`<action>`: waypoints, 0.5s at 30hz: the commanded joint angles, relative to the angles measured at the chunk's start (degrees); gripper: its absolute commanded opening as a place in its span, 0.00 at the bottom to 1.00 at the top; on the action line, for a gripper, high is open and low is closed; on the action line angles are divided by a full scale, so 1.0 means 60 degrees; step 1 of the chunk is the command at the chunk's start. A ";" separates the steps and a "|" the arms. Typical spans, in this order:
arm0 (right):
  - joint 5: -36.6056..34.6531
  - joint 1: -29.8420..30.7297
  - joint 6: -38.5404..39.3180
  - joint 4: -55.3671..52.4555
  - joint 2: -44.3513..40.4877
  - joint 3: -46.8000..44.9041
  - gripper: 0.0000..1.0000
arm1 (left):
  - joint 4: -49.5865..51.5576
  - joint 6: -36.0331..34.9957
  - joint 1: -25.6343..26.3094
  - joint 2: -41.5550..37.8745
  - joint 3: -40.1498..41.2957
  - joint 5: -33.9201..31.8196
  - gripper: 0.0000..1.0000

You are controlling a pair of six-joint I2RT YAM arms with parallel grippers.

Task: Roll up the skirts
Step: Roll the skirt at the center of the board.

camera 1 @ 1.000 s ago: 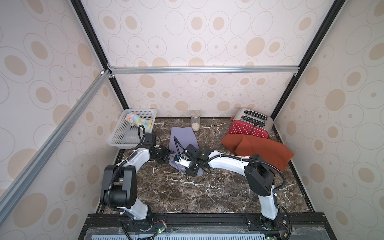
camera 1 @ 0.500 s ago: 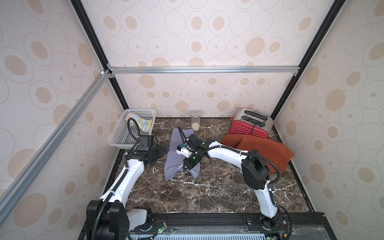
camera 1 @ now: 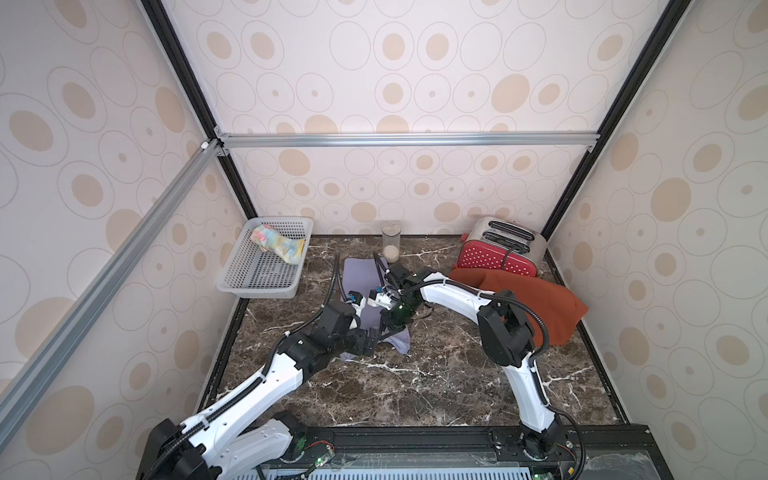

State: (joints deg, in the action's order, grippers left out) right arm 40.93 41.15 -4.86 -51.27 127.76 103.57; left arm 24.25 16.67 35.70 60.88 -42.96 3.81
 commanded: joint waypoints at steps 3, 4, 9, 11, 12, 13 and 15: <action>0.0706 -0.0306 0.1374 -0.1465 0.0239 -0.0035 0.00 | 0.1029 -0.3943 0.0768 0.0969 -0.0897 -0.0130 0.95; 0.0799 -0.0358 0.1570 -0.1606 0.0265 -0.0050 0.00 | 0.0922 -0.4177 0.0857 0.1166 -0.0883 -0.0206 0.95; 0.1090 -0.0441 0.2186 -0.2019 0.0215 -0.0017 0.00 | 0.1162 -0.5212 0.1314 0.2025 -0.1196 -0.1151 0.95; 0.1151 -0.0476 0.2231 -0.1942 0.0115 -0.0146 0.00 | 0.0909 -0.5333 0.1355 0.2288 -0.1176 -0.1161 0.96; 0.1189 -0.0496 0.2231 -0.1871 0.0059 -0.0245 0.00 | 0.0838 -0.5379 0.1413 0.2461 -0.1211 -0.1262 0.95; 0.1243 -0.0519 0.2204 -0.1796 0.0029 -0.0294 0.00 | 0.0789 -0.5421 0.1467 0.2596 -0.1233 -0.1411 0.95; 0.1313 -0.0537 0.2122 -0.1619 -0.0085 -0.0433 0.00 | 0.0650 -0.5408 0.1573 0.2705 -0.1170 -0.1796 0.93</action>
State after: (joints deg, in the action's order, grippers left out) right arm 46.54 38.26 5.85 -59.53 128.57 102.32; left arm 28.32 -11.42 44.05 76.51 -47.90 -3.09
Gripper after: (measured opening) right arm 0.051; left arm 0.938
